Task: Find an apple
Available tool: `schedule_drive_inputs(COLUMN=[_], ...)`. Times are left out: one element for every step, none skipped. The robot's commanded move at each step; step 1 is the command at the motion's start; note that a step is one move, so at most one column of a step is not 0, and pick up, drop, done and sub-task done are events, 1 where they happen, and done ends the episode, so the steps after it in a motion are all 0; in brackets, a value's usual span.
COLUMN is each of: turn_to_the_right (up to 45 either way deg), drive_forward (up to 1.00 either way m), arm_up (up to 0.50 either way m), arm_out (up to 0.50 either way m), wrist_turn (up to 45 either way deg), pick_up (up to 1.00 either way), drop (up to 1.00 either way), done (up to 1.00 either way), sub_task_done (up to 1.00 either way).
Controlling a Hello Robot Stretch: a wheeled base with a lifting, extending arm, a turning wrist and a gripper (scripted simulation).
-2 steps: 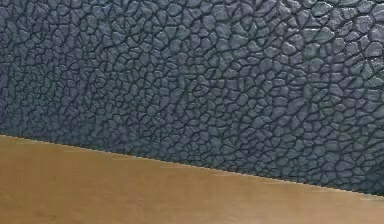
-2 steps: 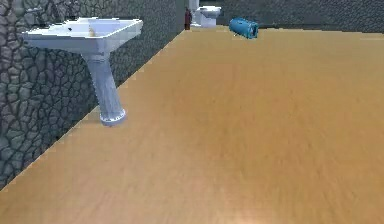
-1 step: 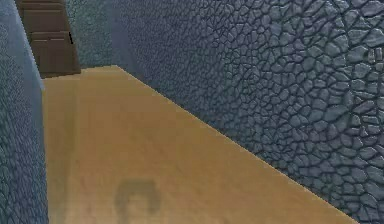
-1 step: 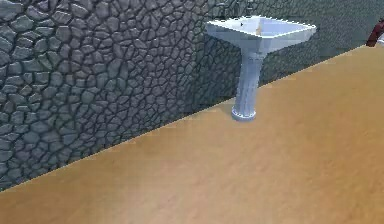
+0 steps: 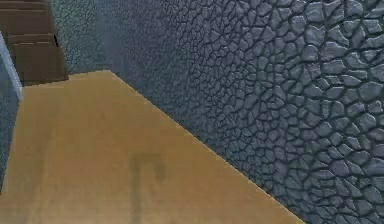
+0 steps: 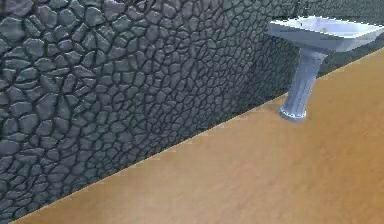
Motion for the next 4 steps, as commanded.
schedule_drive_inputs(turn_to_the_right=[-33.0, 0.0, 0.0, 0.0], drive_forward=[0.00, 1.00, 1.00, 1.00], arm_up=[0.00, 0.00, 0.00, 0.00], arm_out=[0.00, 0.00, 0.00, 0.00], wrist_turn=[0.0, 0.0, 0.0, 0.0], pick_up=[0.00, 0.00, 0.00, 0.00], drop=[0.00, 0.00, 0.00, 0.00], done=[0.00, 0.00, 0.00, 0.00], sub_task_done=[0.00, 0.00, 0.00, 0.00])
